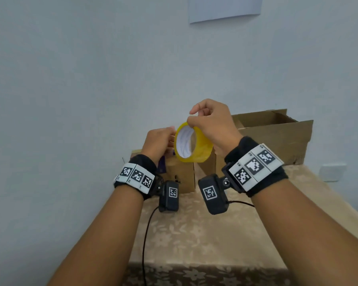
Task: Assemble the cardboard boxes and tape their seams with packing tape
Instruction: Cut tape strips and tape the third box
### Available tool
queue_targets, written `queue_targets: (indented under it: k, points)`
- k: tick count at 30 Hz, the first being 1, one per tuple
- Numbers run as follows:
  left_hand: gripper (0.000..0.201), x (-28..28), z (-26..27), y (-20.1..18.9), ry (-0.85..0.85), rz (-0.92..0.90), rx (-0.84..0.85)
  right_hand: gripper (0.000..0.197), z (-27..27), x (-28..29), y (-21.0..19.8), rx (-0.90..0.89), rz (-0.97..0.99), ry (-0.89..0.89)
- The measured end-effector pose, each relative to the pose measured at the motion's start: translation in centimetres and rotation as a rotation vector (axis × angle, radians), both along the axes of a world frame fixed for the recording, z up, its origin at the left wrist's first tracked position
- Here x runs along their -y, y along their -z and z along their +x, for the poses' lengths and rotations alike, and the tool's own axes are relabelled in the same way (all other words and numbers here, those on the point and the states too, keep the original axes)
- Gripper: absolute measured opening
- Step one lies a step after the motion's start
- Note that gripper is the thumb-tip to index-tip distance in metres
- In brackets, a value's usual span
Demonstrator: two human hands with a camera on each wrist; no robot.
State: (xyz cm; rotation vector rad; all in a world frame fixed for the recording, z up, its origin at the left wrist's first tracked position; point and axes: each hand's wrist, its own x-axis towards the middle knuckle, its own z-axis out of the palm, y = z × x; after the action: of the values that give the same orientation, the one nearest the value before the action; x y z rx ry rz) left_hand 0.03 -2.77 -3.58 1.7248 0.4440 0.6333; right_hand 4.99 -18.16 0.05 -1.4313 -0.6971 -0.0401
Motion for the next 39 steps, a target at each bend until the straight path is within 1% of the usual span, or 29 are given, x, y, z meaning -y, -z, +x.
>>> queue_targets:
  k: [2, 4, 7, 9, 14, 18, 21, 23, 25, 29, 32, 35, 37, 39]
  points:
    - [0.042, -0.2, -0.2, -0.4, 0.025, -0.085, 0.003, 0.02, 0.3, -1.1, 0.8, -0.051, 0.071, 0.011]
    - [0.046, -0.4, -0.6, -0.5, 0.061, -0.112, 0.016, 0.022, 0.6, -1.9, 1.4, -0.094, 0.132, 0.032]
    - [0.036, -0.8, -0.9, -0.4, 0.104, -0.157, 0.05, 0.027, 1.0, -2.9, 2.2, -0.148, 0.23, 0.036]
    - [0.032, -0.9, -1.1, -0.5, 0.12, -0.191, 0.062, 0.027, 0.9, -3.2, 2.5, -0.166, 0.307, 0.019]
    - [0.043, -1.5, -1.5, -0.7, 0.195, -0.218, 0.071, 0.032, 0.8, -3.6, 3.0, -0.191, 0.464, -0.021]
    - [0.035, -1.5, -1.7, -0.8, 0.199, -0.205, 0.104, 0.034, 0.9, -3.7, 2.6, -0.287, 0.563, -0.002]
    - [0.036, -1.4, -1.4, -0.5, 0.135, -0.116, 0.137, 0.032, 1.0, -3.7, 2.2, -0.359, 0.65, 0.005]
    - [0.032, -1.3, -1.4, -0.5, 0.049, -0.004, 0.212, 0.031, 1.1, -3.8, 2.0, -0.395, 0.705, 0.013]
    - [0.032, -1.2, -1.5, -0.6, 0.02, 0.073, 0.273, 0.031, 1.2, -4.0, 2.0, -0.417, 0.741, 0.034]
    - [0.045, -1.4, -2.0, -1.0, 0.01, 0.2, 0.357, 0.031, 1.3, -4.2, 2.0, -0.436, 0.762, 0.064]
    - [0.048, -1.4, -2.5, -1.6, 0.038, 0.305, 0.394, 0.031, 1.5, -3.9, 1.8, -0.427, 0.774, 0.087]
    - [0.048, -1.0, -2.7, -2.2, 0.137, 0.381, 0.365, 0.031, 1.8, -3.2, 1.3, -0.433, 0.818, 0.089]
    - [0.042, -0.5, -2.6, -2.1, 0.165, 0.425, 0.329, 0.031, 1.9, -2.8, 1.1, -0.442, 0.841, 0.084]
    - [0.032, 0.2, -2.3, -1.9, 0.15, 0.45, 0.304, 0.031, 1.9, -2.6, 1.1, -0.458, 0.856, 0.083]
